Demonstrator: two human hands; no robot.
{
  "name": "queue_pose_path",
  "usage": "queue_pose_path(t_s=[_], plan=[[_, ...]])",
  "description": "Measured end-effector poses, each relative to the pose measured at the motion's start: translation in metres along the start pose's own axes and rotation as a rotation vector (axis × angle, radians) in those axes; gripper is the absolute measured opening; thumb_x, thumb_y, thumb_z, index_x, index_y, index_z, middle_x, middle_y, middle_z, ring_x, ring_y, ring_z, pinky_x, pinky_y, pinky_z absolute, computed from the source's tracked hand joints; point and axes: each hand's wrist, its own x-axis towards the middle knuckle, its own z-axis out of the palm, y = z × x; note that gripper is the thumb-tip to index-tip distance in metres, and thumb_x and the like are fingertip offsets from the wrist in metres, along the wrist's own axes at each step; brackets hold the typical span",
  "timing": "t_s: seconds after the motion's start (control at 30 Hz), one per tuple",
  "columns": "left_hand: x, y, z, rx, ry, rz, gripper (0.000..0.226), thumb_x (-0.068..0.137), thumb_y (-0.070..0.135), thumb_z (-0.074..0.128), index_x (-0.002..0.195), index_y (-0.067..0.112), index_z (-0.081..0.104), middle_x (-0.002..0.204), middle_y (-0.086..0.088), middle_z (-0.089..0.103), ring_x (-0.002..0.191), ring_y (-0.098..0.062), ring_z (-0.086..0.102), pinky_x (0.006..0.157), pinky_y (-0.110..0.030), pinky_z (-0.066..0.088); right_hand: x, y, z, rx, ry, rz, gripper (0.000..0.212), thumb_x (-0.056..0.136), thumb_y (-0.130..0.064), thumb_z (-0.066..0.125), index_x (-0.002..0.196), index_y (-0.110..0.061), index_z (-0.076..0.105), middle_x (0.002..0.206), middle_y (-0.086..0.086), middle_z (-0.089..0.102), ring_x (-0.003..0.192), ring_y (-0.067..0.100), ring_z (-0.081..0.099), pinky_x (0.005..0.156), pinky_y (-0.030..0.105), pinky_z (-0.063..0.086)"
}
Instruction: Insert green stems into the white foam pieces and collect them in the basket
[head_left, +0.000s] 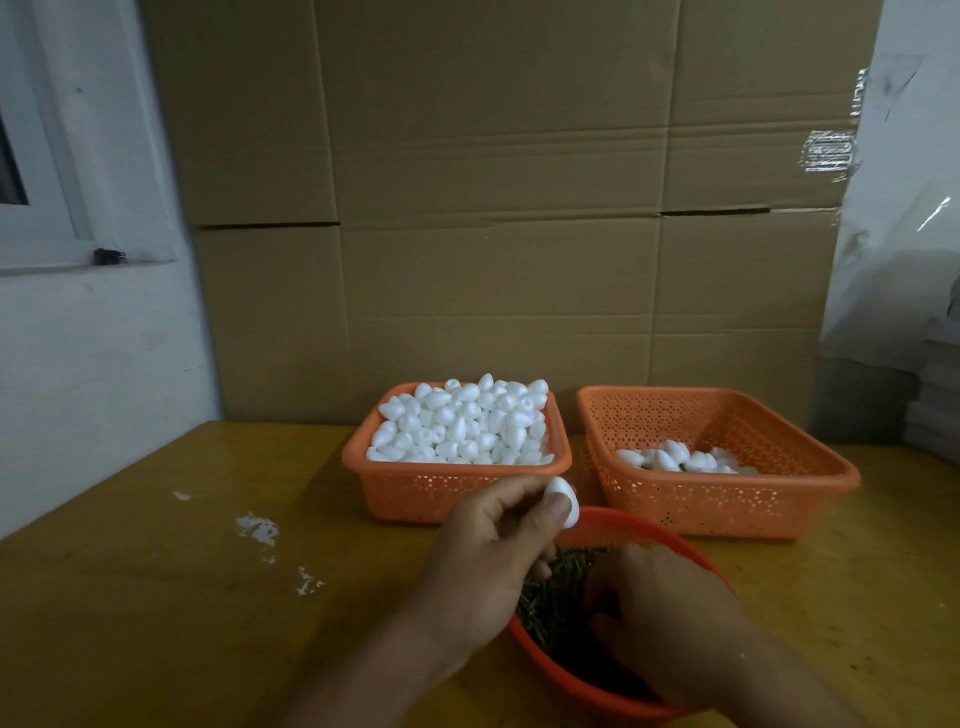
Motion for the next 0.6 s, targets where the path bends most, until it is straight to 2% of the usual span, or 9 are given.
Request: queue_pose_path(t_s=[0.13, 0.2, 0.37, 0.47, 0.53, 0.6], plan=[[0.0007, 0.0017, 0.0008, -0.208, -0.001, -0.075, 0.023, 0.089, 0.037, 0.063, 0.096, 0.019, 0.076, 0.078, -0.005, 0.062, 0.07, -0.013, 0.056, 0.061, -0.025, 0.047, -0.0012, -0.0024, -0.0026, -0.004, -0.054, -0.018, 0.016, 0.089, -0.033, 0.057, 0.098, -0.025, 0.068, 0.1, -0.007, 0.068, 0.093, 0.015, 0.065, 0.083, 0.037, 0.057], [0.0011, 0.0034, 0.0013, -0.298, -0.002, -0.096, 0.021, 0.09, 0.034, 0.064, 0.101, 0.02, 0.074, 0.08, -0.007, 0.064, 0.067, -0.014, 0.056, 0.057, -0.025, 0.046, -0.0014, -0.0032, -0.0031, -0.006, -0.075, -0.024, 0.017, 0.09, -0.032, 0.057, 0.1, -0.025, 0.068, 0.103, -0.007, 0.068, 0.096, 0.015, 0.064, 0.085, 0.037, 0.057], [0.0007, 0.0059, 0.0001, -0.431, -0.023, -0.165, 0.022, 0.089, 0.031, 0.058, 0.095, 0.015, 0.072, 0.079, -0.012, 0.065, 0.063, -0.016, 0.056, 0.054, -0.026, 0.044, -0.0014, -0.0022, -0.0037, -0.011, -0.055, -0.035, 0.016, 0.091, -0.029, 0.059, 0.102, -0.026, 0.07, 0.103, -0.008, 0.069, 0.097, 0.012, 0.064, 0.085, 0.034, 0.057], [0.0004, 0.008, 0.0004, -0.46, -0.017, -0.193, 0.029, 0.091, 0.028, 0.055, 0.107, 0.008, 0.069, 0.081, -0.016, 0.065, 0.063, -0.018, 0.057, 0.054, -0.027, 0.045, -0.0015, -0.0021, -0.0033, -0.015, -0.06, -0.044, 0.015, 0.092, -0.03, 0.058, 0.1, -0.026, 0.07, 0.101, -0.008, 0.068, 0.095, 0.011, 0.064, 0.085, 0.033, 0.057], [0.0004, 0.0086, 0.0009, -0.469, -0.004, -0.206, 0.029, 0.098, 0.023, 0.05, 0.118, 0.01, 0.066, 0.082, -0.017, 0.065, 0.062, -0.019, 0.058, 0.054, -0.028, 0.046, -0.0014, -0.0014, -0.0027, -0.019, -0.066, -0.047, 0.016, 0.092, -0.03, 0.057, 0.1, -0.026, 0.071, 0.1, -0.008, 0.068, 0.093, 0.011, 0.064, 0.083, 0.033, 0.057], [0.0003, 0.0095, 0.0014, -0.47, 0.007, -0.223, 0.029, 0.102, 0.02, 0.046, 0.121, 0.01, 0.065, 0.081, -0.017, 0.065, 0.062, -0.019, 0.058, 0.053, -0.028, 0.046, -0.001, -0.0007, -0.0026, -0.014, -0.063, -0.047, 0.016, 0.092, -0.029, 0.058, 0.1, -0.026, 0.071, 0.1, -0.007, 0.068, 0.093, 0.011, 0.064, 0.083, 0.033, 0.057]])
